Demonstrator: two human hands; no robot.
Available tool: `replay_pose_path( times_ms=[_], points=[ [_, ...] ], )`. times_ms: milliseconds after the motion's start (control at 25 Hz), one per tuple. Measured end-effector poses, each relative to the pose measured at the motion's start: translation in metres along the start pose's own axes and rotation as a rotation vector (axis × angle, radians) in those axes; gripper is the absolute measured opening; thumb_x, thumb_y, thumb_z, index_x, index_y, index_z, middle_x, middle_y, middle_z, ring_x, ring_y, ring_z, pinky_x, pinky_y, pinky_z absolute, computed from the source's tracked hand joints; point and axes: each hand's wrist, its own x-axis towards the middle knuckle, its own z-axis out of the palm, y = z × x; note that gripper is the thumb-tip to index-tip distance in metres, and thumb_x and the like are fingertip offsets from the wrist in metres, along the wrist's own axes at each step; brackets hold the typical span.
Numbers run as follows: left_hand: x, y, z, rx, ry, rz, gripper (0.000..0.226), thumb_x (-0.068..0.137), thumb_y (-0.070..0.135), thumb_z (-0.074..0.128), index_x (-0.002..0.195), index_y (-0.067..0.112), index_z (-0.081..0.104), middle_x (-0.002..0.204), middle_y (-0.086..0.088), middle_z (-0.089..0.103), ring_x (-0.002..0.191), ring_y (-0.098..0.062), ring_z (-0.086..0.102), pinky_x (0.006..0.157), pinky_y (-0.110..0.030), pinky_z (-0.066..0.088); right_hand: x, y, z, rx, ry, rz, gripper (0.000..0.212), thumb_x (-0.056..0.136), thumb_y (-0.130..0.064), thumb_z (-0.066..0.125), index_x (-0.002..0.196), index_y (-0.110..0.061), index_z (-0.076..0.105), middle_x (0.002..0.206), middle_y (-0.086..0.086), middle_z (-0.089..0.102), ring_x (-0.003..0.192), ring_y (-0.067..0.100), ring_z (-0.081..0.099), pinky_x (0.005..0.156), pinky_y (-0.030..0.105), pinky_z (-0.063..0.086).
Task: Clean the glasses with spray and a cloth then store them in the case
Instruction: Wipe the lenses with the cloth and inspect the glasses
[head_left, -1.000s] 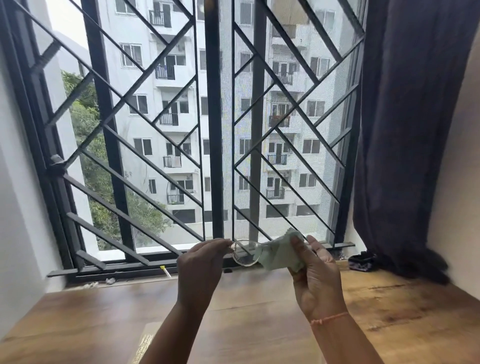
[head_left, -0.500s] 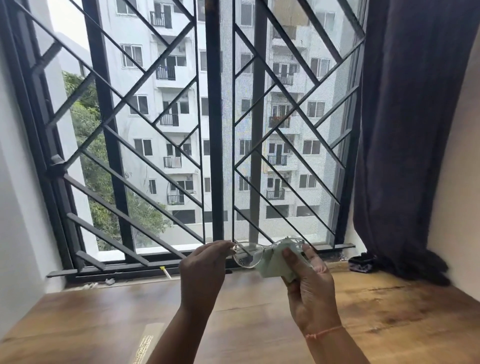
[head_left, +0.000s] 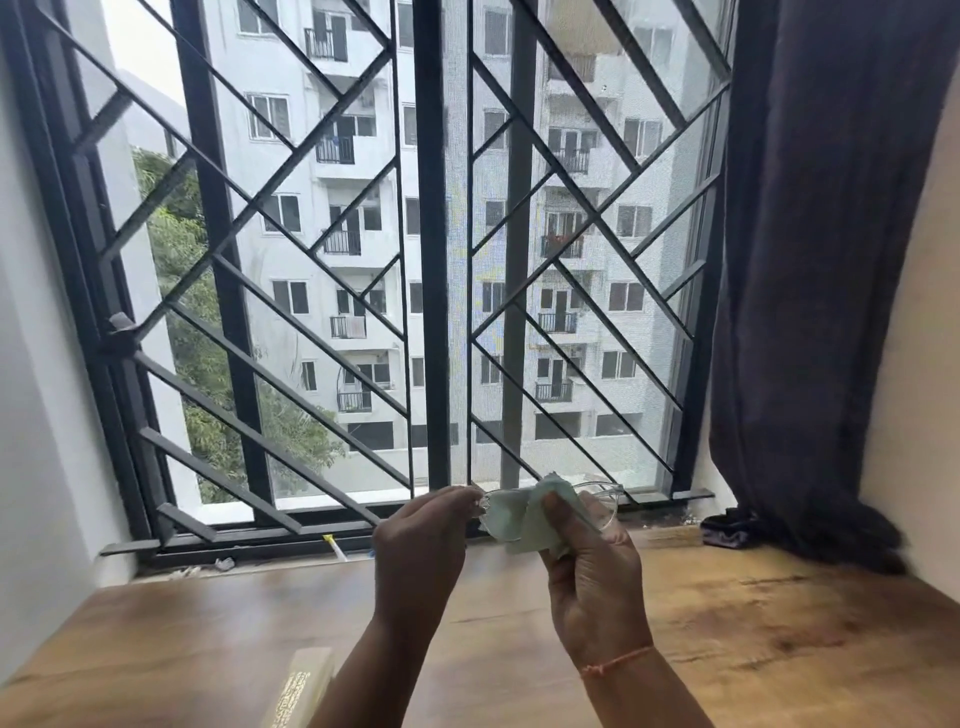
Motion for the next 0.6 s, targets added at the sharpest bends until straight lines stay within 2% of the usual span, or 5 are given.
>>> replay_pose_path(
  times_ms=[200,320,480,600],
  points=[
    [-0.001,0.005,0.003,-0.031,-0.010,-0.023,0.019,0.074,0.017,0.058,0.072,0.007,0.075,0.070,-0.005,0.073,0.071,-0.007,0.066,0.068,-0.007,0.049,-0.003,0.005,0.007,0.005,0.013,0.031,0.079,0.056,0.001,0.071,0.129,0.003,0.043,0.100,0.020,0.064,0.072,0.019,0.067,0.055,0.024,0.055],
    [-0.002,0.011,0.006,-0.096,-0.014,-0.009,0.019,0.076,0.017,0.059,0.073,0.006,0.075,0.073,-0.005,0.073,0.077,-0.002,0.063,0.073,-0.001,0.046,-0.006,0.008,0.012,-0.004,0.021,0.033,0.081,0.051,0.000,0.074,0.127,0.004,0.045,0.099,0.022,0.063,0.074,0.023,0.065,0.056,0.026,0.056],
    [-0.004,0.013,0.008,-0.091,-0.011,0.013,0.019,0.077,0.016,0.059,0.073,0.005,0.074,0.073,-0.006,0.073,0.075,-0.006,0.065,0.071,-0.004,0.049,-0.008,0.008,0.018,-0.013,0.044,0.041,0.084,0.052,0.004,0.072,0.130,0.002,0.042,0.112,0.028,0.061,0.084,0.030,0.063,0.060,0.030,0.058],
    [-0.004,0.011,0.008,-0.079,-0.010,-0.010,0.019,0.077,0.017,0.060,0.074,0.006,0.075,0.074,-0.006,0.073,0.074,-0.008,0.065,0.067,-0.010,0.052,-0.010,0.007,0.023,-0.020,0.031,0.024,0.091,0.049,0.009,0.070,0.133,-0.004,0.038,0.107,0.024,0.063,0.080,0.027,0.063,0.057,0.027,0.057]
  ],
)
